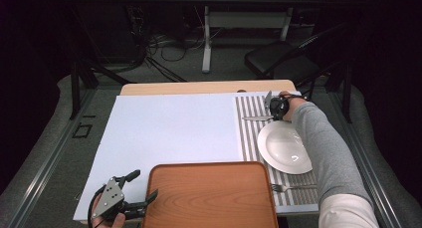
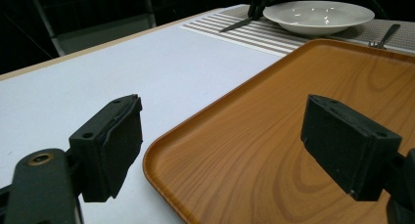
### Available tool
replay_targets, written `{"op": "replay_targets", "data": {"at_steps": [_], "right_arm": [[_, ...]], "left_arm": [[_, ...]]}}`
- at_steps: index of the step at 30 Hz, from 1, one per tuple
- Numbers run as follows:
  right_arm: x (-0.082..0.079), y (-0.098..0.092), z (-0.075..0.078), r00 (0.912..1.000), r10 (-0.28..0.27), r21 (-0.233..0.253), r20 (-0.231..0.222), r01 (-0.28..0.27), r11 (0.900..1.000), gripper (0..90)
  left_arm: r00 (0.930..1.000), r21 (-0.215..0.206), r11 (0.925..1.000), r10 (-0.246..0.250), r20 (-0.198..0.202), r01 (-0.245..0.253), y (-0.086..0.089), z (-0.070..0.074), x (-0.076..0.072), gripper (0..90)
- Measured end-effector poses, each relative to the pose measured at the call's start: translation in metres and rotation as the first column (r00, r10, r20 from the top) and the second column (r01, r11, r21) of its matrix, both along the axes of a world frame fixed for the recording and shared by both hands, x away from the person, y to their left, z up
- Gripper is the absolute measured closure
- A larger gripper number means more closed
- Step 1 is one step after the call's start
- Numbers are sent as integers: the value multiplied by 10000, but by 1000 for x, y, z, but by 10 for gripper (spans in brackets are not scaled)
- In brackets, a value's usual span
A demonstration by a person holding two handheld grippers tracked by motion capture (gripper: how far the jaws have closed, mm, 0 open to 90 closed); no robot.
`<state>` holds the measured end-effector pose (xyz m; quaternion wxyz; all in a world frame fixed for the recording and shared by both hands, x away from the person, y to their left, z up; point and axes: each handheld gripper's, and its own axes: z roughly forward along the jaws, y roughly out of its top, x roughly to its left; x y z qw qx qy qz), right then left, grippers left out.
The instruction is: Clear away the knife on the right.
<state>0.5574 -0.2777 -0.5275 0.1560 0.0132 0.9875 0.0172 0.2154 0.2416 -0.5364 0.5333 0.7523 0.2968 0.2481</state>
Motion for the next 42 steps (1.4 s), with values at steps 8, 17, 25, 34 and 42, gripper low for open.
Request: {"op": "replay_targets", "data": {"at_steps": [8,17,25,34,42], "right_arm": [[-1,1,1,9996,265,-184,4,-265,9995,796],[-4,0,0,9988,382,-128,307,-378,9992,799],[-7,-1,0,9977,419,-163,533,-411,9990,800],[-11,0,0,9963,391,-232,770,-374,9990,801],[-15,1,3,9973,210,-493,698,-176,9986,801]], "left_arm": [[10000,-25,10000,15,7,-15,0,0,0,159],[10000,-28,10000,28,-9,-28,0,0,0,159],[10000,-21,10000,12,-21,-12,0,0,0,159],[10000,-82,9999,67,-70,-67,0,-1,1,159],[9999,-121,9999,71,-87,-72,1,-1,2,159]]}}
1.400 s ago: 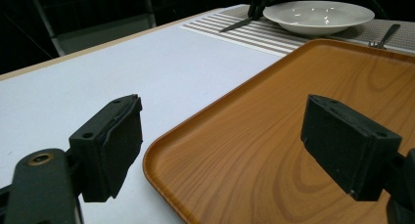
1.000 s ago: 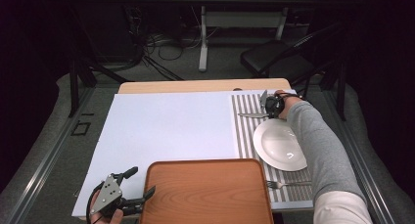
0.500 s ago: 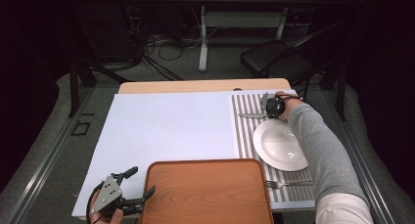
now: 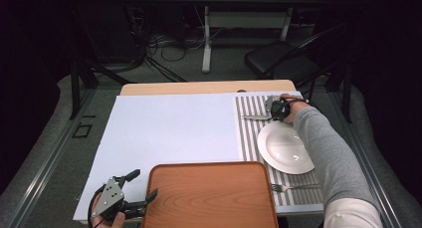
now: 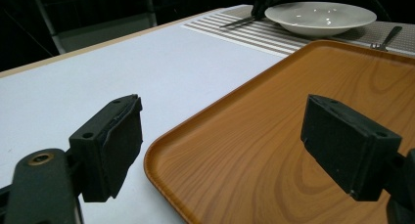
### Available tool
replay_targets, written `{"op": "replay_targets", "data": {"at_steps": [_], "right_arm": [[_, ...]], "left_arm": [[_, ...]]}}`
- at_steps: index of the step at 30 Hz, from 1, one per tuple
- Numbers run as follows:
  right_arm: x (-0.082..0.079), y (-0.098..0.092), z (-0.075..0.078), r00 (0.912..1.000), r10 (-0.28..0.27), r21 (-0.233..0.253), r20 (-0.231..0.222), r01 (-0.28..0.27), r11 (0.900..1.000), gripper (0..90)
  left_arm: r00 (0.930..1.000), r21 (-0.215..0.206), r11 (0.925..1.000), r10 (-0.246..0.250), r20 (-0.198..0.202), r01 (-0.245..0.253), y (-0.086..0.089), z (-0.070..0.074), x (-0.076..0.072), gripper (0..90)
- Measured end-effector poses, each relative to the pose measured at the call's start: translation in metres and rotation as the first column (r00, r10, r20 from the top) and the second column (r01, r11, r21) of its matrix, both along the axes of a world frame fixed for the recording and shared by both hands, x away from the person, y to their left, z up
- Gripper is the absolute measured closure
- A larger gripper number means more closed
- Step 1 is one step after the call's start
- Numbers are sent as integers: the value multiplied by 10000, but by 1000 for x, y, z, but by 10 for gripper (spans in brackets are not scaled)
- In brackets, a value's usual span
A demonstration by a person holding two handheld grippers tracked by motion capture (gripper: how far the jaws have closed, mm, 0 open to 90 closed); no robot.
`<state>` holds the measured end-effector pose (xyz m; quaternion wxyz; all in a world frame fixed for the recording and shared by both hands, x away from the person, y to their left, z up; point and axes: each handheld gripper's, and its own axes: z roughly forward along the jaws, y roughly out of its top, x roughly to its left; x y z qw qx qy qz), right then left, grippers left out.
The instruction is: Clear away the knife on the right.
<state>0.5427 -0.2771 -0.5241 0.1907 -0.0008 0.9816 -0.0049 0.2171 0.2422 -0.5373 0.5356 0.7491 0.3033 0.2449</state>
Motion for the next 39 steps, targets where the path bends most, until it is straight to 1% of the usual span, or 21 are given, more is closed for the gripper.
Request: {"op": "replay_targets", "data": {"at_steps": [1,2,3,5,7,9,11,15,16,17,18,19,21,22,24,29,31,32,34,35,39], "right_arm": [[0,0,0,10000,0,0,0,0,10000,801],[0,-1,-4,9996,130,527,267,-144,9985,802],[0,-2,-5,9990,176,715,412,-205,9972,802],[-1,-1,-4,9993,137,528,358,-155,9985,802],[-1,-1,-4,9979,226,838,609,-277,9961,802],[-2,-1,-2,9983,133,711,562,-173,9973,802],[-2,1,4,9990,76,189,433,-84,9998,802],[-3,0,5,9975,94,496,698,-129,9987,802],[-6,3,12,9989,-57,-259,462,69,9996,802],[-6,3,12,9983,56,-116,575,-49,9999,802],[-7,1,8,9955,121,553,940,-174,9983,802],[-7,2,7,9934,219,810,1129,-311,9962,802],[-8,3,10,9939,188,654,1090,-260,9975,802],[-11,8,22,9983,-44,-500,582,73,9987,802],[-13,7,19,9946,197,345,1018,-233,9991,801],[-22,9,25,9940,47,124,1096,-61,9999,802],[-26,8,25,9917,145,325,1279,-188,9993,802],[-27,10,32,9948,121,-261,1016,-95,9996,802],[-30,11,33,9947,63,-251,1029,-37,9997,802],[-34,10,32,9910,107,283,1337,-146,9995,802],[-43,10,36,9880,61,473,1540,-135,9988,802]], "left_arm": [[10000,0,10000,0,0,0,0,0,0,159],[10000,-2,10000,3,0,-3,0,0,0,159],[10000,-3,10000,3,-11,-3,0,0,0,159],[10000,-2,10000,4,-12,-4,0,0,0,159],[10000,3,10000,4,-12,-4,0,0,0,159],[10000,29,10000,-5,3,5,0,0,1,159],[10000,8,10000,7,-1,-7,0,0,1,160],[10000,33,10000,-7,14,7,0,0,1,160],[10000,36,10000,14,20,-14,0,0,1,160],[10000,35,10000,13,29,-13,0,0,1,160],[10000,34,10000,13,31,-14,0,0,0,159],[10000,36,10000,11,32,-11,0,0,0,159],[10000,37,10000,12,34,-12,0,0,0,159],[10000,25,10000,-19,41,19,0,1,0,159],[10000,28,10000,-39,47,39,0,1,0,159],[10000,21,10000,-74,61,73,-1,1,1,160],[9999,17,10000,-94,57,94,-1,1,1,160],[9999,4,10000,-93,62,93,-1,1,1,159],[9999,-14,10000,-95,64,95,-1,1,1,160],[9999,-17,9999,-99,81,100,-2,1,1,160],[9999,-9,9999,-130,108,130,-2,2,1,160]]}}
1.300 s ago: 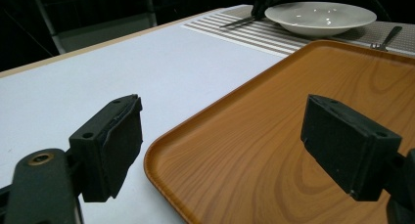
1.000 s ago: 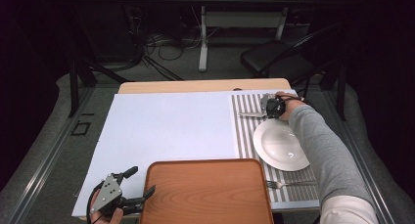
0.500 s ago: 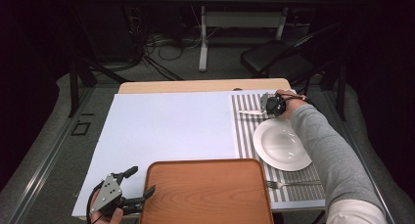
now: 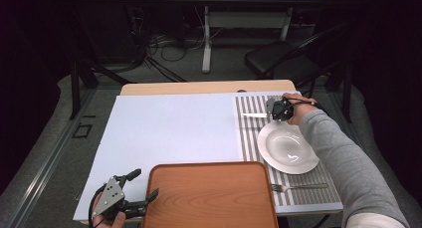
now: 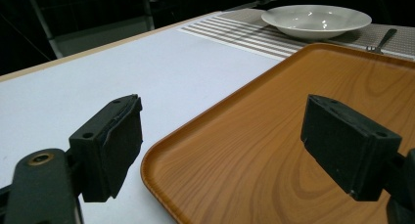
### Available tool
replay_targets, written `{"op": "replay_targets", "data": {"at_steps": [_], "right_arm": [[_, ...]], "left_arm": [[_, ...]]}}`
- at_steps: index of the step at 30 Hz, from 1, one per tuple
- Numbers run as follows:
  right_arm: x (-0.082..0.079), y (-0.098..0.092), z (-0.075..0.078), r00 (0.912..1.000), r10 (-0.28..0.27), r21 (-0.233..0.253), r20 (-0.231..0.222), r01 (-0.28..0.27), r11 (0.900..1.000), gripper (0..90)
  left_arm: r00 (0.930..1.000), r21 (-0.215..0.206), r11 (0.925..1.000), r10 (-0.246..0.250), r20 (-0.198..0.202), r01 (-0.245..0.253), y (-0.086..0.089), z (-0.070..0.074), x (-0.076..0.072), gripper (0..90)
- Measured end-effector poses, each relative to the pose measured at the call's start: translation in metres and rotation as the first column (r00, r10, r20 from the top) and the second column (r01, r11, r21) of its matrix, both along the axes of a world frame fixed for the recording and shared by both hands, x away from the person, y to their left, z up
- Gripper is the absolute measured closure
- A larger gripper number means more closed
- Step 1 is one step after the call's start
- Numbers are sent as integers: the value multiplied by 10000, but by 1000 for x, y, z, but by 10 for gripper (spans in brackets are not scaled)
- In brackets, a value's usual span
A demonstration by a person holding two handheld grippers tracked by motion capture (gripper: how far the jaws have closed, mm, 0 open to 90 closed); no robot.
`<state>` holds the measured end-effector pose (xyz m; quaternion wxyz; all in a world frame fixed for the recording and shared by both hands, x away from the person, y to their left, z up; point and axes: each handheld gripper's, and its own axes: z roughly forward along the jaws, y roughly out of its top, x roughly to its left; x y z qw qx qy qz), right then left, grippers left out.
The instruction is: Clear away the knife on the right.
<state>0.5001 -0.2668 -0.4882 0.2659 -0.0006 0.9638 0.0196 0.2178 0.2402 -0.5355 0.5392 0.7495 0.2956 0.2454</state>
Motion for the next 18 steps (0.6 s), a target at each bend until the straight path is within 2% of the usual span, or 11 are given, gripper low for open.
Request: {"op": "replay_targets", "data": {"at_steps": [1,3,6,9,10,12,13,15,16,17,18], "right_arm": [[-2,0,2,10000,9,-75,-9,-9,10000,802],[-7,2,9,9996,-219,-627,-191,207,9978,802],[-15,2,8,9999,-75,-169,104,77,9998,802],[-23,3,12,9997,-226,-295,75,228,9993,802],[-25,3,12,9998,-137,-103,148,138,9999,802],[-28,4,14,9994,-344,-142,50,344,9993,802],[-32,5,16,9987,-510,336,14,509,9981,802],[-36,5,17,9967,-811,769,7,808,9938,802],[-38,6,21,9939,-1074,592,-233,1086,9923,802],[-39,4,18,9945,-1045,1141,-118,1052,9879,802],[-40,4,19,9928,-1185,1247,-152,1195,9850,802]], "left_arm": [[10000,-20,10000,5,-2,-5,0,0,0,159],[10000,14,10000,-15,9,15,0,0,0,159],[10000,17,10000,-53,19,53,0,0,0,160],[10000,-2,10000,-54,25,54,0,0,0,160],[10000,1,10000,-57,34,57,0,1,0,159],[10000,-6,10000,-56,34,56,0,1,0,159],[10000,1,10000,-51,41,51,0,1,0,159],[10000,13,10000,-56,53,56,0,1,-1,160],[10000,10,10000,-56,56,56,-1,1,-1,159],[10000,22,10000,-51,54,51,-1,1,-1,159],[10000,33,10000,-57,68,57,-1,1,-1,159]]}}
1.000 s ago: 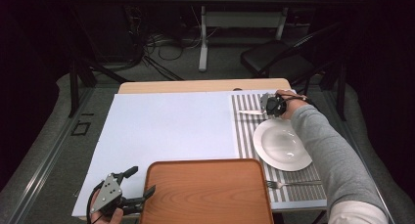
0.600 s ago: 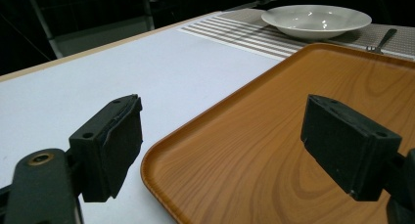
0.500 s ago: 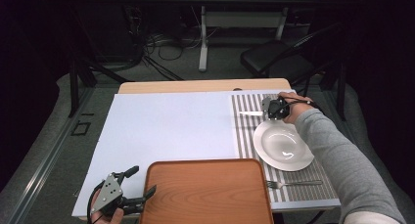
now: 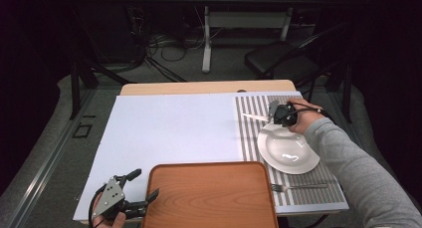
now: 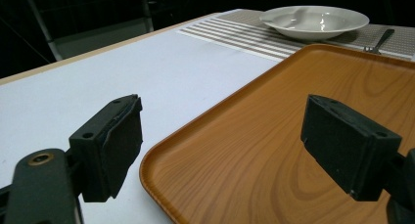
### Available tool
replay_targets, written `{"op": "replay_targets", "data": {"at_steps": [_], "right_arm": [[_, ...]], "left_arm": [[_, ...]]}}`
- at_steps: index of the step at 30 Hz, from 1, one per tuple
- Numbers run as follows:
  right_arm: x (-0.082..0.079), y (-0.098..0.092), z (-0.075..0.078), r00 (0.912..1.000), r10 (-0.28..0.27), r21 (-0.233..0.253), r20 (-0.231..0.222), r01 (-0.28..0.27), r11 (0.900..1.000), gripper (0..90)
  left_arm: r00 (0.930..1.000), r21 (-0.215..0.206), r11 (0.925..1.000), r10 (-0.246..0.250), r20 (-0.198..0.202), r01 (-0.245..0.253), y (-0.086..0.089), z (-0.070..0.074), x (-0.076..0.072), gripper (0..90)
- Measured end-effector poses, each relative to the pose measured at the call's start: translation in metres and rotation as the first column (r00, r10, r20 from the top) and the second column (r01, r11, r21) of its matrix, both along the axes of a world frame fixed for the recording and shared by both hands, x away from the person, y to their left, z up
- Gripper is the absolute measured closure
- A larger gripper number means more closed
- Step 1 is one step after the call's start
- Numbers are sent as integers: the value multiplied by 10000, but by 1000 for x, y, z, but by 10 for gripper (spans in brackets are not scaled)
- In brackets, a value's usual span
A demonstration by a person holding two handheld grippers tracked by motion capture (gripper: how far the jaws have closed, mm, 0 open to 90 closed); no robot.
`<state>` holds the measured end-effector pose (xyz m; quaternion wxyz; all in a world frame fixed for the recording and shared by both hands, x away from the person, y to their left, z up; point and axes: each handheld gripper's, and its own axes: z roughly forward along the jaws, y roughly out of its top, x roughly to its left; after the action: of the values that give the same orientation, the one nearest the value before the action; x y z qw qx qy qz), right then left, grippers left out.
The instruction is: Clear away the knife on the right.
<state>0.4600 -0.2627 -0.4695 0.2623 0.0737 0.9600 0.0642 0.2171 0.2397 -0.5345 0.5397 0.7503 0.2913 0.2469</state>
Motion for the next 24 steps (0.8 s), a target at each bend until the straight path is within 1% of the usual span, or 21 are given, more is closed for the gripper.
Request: {"op": "replay_targets", "data": {"at_steps": [1,2,3,5,6,8,10,12,13,14,15,16,17,18,19,20,21,22,23,24], "right_arm": [[-2,0,3,9991,-374,-169,-196,371,9992,802],[-3,-1,5,9974,-633,-66,-355,631,9980,802],[-3,-2,6,9962,-767,155,-423,774,9969,802],[-5,-6,8,9897,-1227,593,-737,1272,9901,802],[-5,-8,8,9876,-1338,747,-816,1399,9873,802],[-7,-11,9,9781,-1756,1116,-1122,1880,9758,802],[-7,-15,10,9687,-2070,1527,-1374,2272,9618,802],[-8,-19,10,9547,-2469,1866,-1659,2762,9428,802],[-9,-21,11,9420,-2760,1931,-1908,3116,9304,802],[-9,-23,12,9318,-2963,1997,-2097,3374,9199,802],[-10,-24,13,9195,-3209,2130,-2269,3683,9050,803],[-10,-26,13,9094,-3384,2250,-2417,3918,8921,802],[-11,-28,14,8947,-3641,2428,-2588,4250,8720,802],[-12,-31,15,8817,-3812,2577,-2780,4507,8547,802],[-12,-33,16,8721,-3920,2708,-2928,4688,8408,802],[-14,-34,18,8517,-4173,2674,-3169,5023,8223,802],[-15,-36,18,8410,-4280,2798,-3309,5206,8067,802],[-16,-38,18,8274,-4394,2892,-3497,5414,7894,802],[-17,-40,18,8137,-4489,3043,-3693,5623,7690,802],[-18,-42,19,7900,-4666,3034,-3978,5932,7457,802]], "left_arm": [[10000,-9,10000,2,-11,-2,0,0,0,159],[10000,-11,10000,5,-11,-5,0,0,0,160],[10000,-21,10000,3,-12,-3,0,0,0,159],[10000,-31,10000,4,-11,-4,0,0,0,160],[10000,-35,10000,5,-10,-5,0,0,0,159],[10000,-51,10000,11,-9,-11,0,0,0,159],[10000,-53,10000,12,-6,-12,0,0,0,159],[10000,-55,10000,16,-15,-17,0,0,0,160],[10000,-59,10000,10,-17,-10,0,0,1,160],[10000,-59,10000,12,-19,-12,0,0,1,159],[10000,-43,10000,5,-21,-5,0,0,1,159],[10000,-34,10000,0,-23,0,0,0,1,160],[10000,-42,10000,2,-28,-2,0,0,1,160],[10000,-53,10000,14,-29,-14,0,0,1,160],[10000,-65,10000,18,-23,-19,0,0,1,160],[10000,-69,10000,22,-25,-22,0,0,1,160],[10000,-65,10000,27,-32,-27,0,0,1,160],[10000,-82,10000,36,-37,-36,0,0,1,159],[10000,-79,10000,28,-33,-29,0,0,1,160],[10000,-74,10000,43,-35,-43,0,0,1,159]]}}
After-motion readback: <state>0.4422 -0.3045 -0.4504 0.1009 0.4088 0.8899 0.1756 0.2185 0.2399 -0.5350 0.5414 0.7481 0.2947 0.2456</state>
